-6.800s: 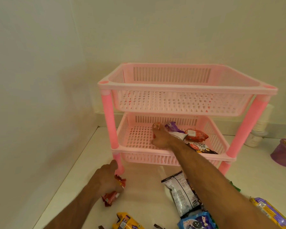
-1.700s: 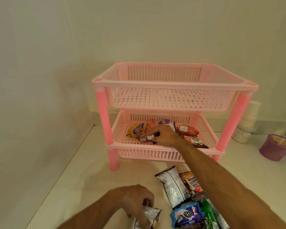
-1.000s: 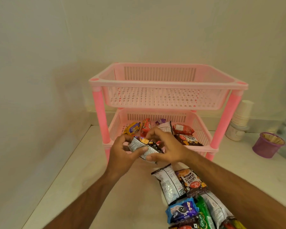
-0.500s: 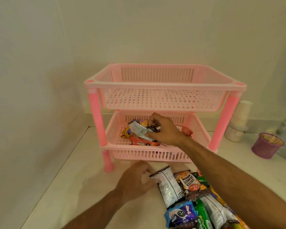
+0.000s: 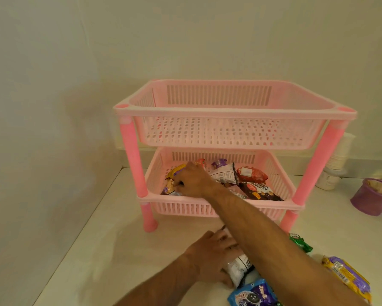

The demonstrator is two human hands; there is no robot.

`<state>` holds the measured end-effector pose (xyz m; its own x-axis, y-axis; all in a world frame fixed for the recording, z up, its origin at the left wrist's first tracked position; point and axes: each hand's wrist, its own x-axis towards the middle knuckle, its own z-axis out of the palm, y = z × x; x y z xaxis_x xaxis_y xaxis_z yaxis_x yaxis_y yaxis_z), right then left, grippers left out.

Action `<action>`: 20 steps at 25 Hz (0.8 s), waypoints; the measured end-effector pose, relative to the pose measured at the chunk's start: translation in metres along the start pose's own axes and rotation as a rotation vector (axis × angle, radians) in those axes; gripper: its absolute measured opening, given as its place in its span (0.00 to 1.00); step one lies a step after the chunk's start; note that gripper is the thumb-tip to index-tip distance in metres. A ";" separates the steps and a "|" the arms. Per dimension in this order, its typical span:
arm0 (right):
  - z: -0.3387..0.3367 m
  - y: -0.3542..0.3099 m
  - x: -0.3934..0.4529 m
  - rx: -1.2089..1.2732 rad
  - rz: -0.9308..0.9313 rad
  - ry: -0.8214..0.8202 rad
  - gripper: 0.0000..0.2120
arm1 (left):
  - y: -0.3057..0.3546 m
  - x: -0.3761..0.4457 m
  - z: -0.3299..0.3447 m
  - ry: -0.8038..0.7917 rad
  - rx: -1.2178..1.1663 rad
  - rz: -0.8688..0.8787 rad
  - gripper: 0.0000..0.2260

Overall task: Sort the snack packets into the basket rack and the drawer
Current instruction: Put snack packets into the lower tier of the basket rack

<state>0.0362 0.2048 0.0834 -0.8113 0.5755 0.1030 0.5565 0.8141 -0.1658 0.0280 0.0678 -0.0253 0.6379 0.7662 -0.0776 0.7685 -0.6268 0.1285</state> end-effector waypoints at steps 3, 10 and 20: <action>-0.002 0.006 -0.006 0.292 0.066 -0.109 0.14 | -0.011 -0.007 0.001 0.026 0.058 -0.055 0.33; -0.030 0.026 -0.048 0.674 0.130 0.184 0.12 | -0.030 -0.042 -0.011 0.497 -0.098 -0.196 0.27; -0.065 0.038 -0.102 0.826 0.059 -0.184 0.18 | -0.020 -0.038 -0.071 1.239 -0.295 -0.319 0.25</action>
<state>0.1515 0.1821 0.1301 -0.8411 0.5353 -0.0775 0.3471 0.4243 -0.8364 -0.0152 0.0613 0.0448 -0.1586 0.5933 0.7892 0.7357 -0.4621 0.4952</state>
